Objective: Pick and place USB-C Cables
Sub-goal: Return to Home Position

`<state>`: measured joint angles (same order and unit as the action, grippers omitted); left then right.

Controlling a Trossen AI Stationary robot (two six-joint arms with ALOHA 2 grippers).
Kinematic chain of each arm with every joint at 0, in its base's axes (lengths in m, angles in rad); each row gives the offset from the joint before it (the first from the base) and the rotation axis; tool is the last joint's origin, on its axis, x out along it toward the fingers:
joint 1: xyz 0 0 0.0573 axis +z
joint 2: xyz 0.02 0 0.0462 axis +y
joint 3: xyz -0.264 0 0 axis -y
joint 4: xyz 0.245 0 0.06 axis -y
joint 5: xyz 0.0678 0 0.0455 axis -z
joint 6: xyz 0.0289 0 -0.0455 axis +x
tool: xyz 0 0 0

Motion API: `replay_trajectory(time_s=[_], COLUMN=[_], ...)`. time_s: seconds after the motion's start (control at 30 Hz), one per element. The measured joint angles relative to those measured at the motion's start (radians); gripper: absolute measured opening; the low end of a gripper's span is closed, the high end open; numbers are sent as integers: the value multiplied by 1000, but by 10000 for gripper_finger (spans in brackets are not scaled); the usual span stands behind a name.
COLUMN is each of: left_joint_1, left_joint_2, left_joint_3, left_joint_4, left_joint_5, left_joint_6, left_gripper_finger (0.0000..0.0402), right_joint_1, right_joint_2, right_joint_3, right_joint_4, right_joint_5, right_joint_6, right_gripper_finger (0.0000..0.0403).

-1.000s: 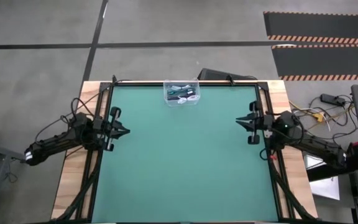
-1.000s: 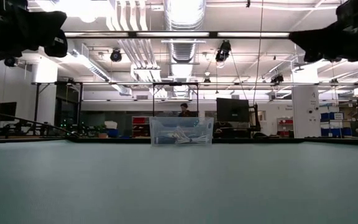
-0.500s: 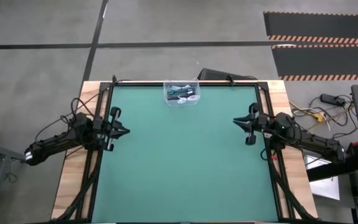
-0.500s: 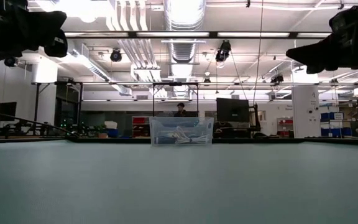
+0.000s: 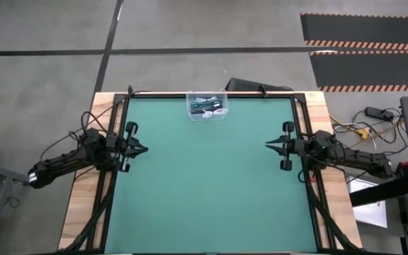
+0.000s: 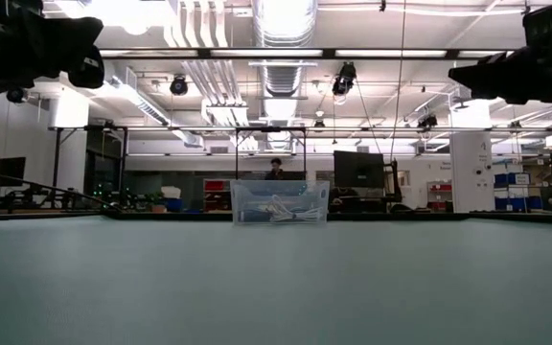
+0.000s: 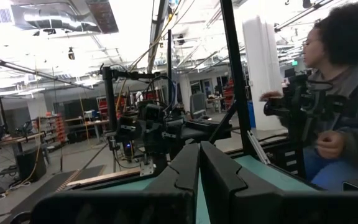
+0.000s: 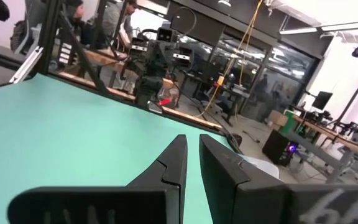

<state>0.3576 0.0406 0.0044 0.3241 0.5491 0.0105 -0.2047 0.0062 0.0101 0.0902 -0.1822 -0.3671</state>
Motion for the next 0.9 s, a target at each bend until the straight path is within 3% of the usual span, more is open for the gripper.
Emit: replay_trajectory(time_s=[0.9], left_joint_1=[0], left_joint_2=[0], left_joint_3=[0], left_joint_4=[0], left_joint_5=[0], left_joint_6=[0], left_gripper_finger=[0], right_joint_1=[0], right_joint_2=[36], right_joint_3=[0], right_joint_4=[-5], right_joint_5=[0], right_joint_6=[0], right_gripper_finger=[34])
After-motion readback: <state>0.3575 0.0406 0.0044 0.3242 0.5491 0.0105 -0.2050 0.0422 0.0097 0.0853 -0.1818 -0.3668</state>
